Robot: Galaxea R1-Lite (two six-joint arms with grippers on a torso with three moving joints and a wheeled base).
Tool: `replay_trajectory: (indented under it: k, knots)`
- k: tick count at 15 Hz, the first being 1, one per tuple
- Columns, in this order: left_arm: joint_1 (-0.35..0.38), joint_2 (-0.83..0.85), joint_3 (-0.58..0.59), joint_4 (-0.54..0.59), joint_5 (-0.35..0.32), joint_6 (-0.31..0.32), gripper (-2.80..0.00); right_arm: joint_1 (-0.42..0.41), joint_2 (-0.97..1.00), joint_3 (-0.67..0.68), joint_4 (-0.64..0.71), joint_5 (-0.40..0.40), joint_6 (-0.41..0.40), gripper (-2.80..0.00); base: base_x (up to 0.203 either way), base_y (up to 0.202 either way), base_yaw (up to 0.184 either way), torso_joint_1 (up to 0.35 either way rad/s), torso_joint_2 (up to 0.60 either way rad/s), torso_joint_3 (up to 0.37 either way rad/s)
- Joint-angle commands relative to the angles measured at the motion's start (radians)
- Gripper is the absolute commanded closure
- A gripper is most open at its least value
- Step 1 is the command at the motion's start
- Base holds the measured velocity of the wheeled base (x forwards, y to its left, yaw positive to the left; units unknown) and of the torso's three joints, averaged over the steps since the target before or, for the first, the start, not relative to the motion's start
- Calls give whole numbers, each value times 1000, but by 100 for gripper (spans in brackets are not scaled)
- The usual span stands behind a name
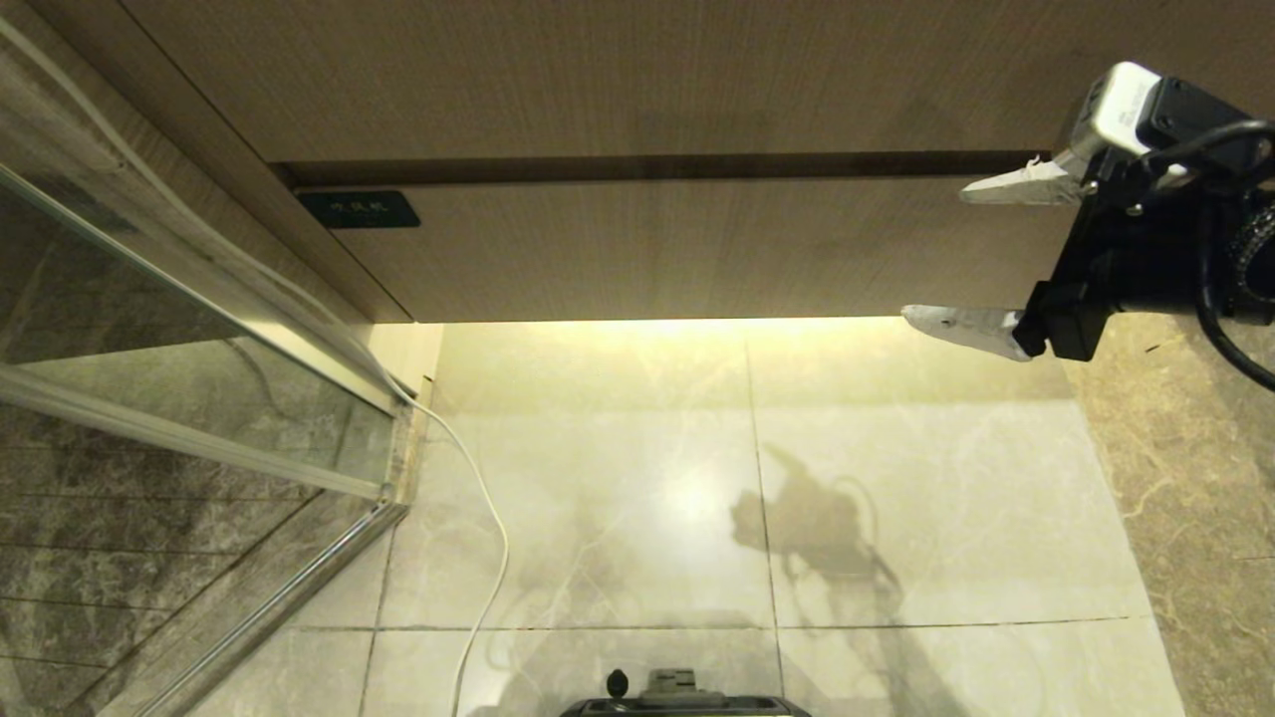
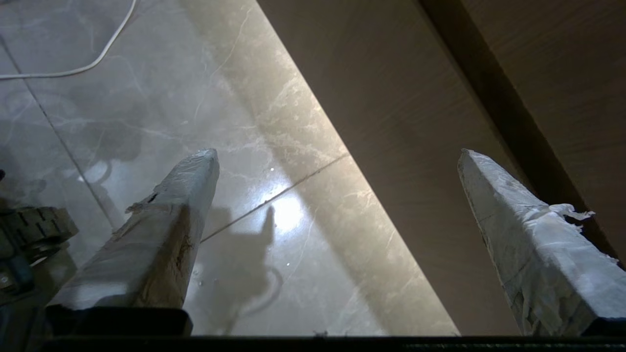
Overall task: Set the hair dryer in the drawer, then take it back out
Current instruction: Pull open the drawer
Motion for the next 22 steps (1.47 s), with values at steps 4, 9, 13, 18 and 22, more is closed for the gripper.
replay_trajectory:
  k: [4, 9, 13, 18, 22]
  knots:
    - [0, 0, 2, 0, 0, 0, 0, -29, 131, -36, -131, 16, -183, -280, 0, 0, 0, 0, 0, 0]
    - [0, 0, 2, 0, 0, 0, 0, -79, 303, -199, -170, 77, -342, -280, 0, 0, 0, 0, 0, 0]
    - [0, 0, 2, 0, 0, 0, 0, -93, 365, -269, -157, 83, -349, -280, 0, 0, 0, 0, 0, 0]
    - [-1, 0, 2, 0, 0, 0, 0, -110, 373, -266, -119, 81, -350, -280, 0, 0, 0, 0, 0, 0]
    - [0, 0, 2, 0, 0, 0, 0, -110, 402, -295, -130, 82, -351, -280, 0, 0, 0, 0, 0, 0]
